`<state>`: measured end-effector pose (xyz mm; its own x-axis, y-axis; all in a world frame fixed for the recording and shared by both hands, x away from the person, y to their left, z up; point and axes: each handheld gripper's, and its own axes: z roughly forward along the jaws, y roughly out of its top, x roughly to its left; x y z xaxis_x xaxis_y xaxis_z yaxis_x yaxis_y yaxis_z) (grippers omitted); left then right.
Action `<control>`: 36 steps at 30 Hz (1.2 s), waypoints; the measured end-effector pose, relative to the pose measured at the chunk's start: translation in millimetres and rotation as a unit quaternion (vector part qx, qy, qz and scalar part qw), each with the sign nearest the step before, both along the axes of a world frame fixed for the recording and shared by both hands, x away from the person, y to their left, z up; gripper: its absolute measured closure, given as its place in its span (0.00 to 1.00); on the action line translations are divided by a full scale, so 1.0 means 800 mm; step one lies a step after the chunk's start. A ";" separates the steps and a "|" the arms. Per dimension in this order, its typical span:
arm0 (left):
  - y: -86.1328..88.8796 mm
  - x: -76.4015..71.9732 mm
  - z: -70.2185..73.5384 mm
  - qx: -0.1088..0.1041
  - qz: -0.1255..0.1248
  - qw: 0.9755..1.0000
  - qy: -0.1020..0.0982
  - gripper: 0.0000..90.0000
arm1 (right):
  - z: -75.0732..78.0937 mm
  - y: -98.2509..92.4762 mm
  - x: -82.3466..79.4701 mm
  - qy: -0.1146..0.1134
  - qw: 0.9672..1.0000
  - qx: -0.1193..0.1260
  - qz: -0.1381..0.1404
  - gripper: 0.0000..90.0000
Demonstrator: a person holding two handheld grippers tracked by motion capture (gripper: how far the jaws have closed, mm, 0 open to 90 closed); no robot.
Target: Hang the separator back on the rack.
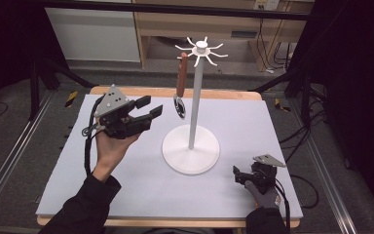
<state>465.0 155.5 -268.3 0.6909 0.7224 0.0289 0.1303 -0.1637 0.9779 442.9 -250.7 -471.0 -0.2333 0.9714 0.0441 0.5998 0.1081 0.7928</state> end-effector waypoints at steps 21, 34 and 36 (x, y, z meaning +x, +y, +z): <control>0.073 0.000 -0.137 0.046 0.045 0.993 0.100 0.44 | -0.004 -0.004 0.000 0.003 1.000 -0.006 -0.009 0.06; 0.117 -0.007 -0.206 0.086 0.084 0.981 0.150 0.41 | -0.005 -0.010 -0.001 0.009 1.000 -0.011 -0.023 0.06; 0.122 -0.009 -0.212 0.088 0.092 0.980 0.153 0.40 | -0.006 -0.011 -0.001 0.011 1.000 -0.012 -0.026 0.06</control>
<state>457.9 253.4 -438.0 0.5457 0.8377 -0.0238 0.4568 -0.2735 0.8465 442.3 -259.4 -475.4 -0.1818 0.9830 0.0244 0.6226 0.0958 0.7767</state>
